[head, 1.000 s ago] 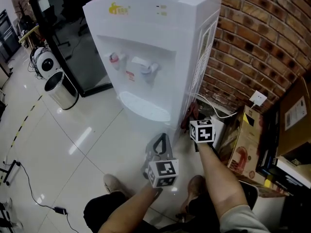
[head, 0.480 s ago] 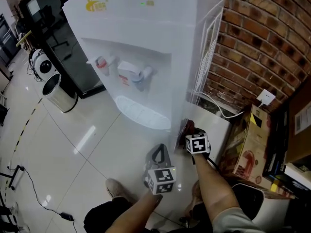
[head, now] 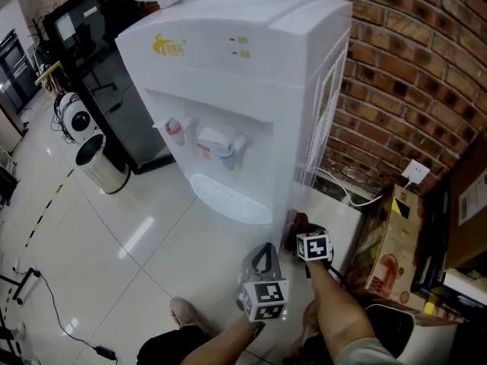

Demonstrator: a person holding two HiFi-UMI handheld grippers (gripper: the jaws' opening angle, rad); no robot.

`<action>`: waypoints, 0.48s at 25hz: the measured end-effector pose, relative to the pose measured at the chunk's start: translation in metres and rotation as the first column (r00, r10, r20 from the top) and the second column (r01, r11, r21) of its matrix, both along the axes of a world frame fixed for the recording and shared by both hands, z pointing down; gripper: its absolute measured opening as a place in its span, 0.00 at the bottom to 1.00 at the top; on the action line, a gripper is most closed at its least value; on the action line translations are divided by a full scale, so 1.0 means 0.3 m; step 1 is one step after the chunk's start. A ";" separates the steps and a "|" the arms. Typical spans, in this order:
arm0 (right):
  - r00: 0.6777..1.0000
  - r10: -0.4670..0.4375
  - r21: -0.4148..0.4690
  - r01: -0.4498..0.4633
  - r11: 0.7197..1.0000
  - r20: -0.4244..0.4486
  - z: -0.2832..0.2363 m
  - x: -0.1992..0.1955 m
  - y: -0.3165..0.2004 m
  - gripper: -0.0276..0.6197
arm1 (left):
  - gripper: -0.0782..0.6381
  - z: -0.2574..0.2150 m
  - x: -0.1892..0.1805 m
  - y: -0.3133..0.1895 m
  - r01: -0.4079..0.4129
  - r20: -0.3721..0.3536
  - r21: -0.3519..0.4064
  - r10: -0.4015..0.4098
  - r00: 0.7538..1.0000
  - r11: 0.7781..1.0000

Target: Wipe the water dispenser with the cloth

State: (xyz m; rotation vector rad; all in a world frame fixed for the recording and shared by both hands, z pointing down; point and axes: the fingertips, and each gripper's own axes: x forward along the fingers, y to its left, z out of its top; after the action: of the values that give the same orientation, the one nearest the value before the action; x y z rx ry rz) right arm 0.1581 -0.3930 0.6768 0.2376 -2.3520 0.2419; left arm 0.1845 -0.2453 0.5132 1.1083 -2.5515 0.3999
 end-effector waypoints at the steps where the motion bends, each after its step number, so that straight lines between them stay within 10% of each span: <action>1: 1.000 -0.004 0.007 0.004 1.000 0.013 -0.027 0.005 0.000 0.18 | 0.11 -0.027 0.007 -0.006 -0.006 0.004 0.007 0.006 1.000 1.000; 7: 0.980 0.078 0.066 -0.091 0.994 0.183 -0.328 0.034 -0.044 0.18 | 0.11 -0.240 0.049 -0.034 -0.021 0.036 0.061 0.019 0.999 0.998; 12: 0.893 0.080 0.150 -0.162 0.975 0.444 -0.779 0.029 -0.125 0.18 | 0.11 -0.481 0.073 -0.064 -0.096 0.073 0.117 0.088 0.993 0.988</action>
State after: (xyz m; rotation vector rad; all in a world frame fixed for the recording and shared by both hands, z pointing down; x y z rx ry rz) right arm 0.1669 -0.4304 0.4430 0.4635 -2.8145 0.1475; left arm 0.2064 -0.2645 0.3691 1.2805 -2.6205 0.3146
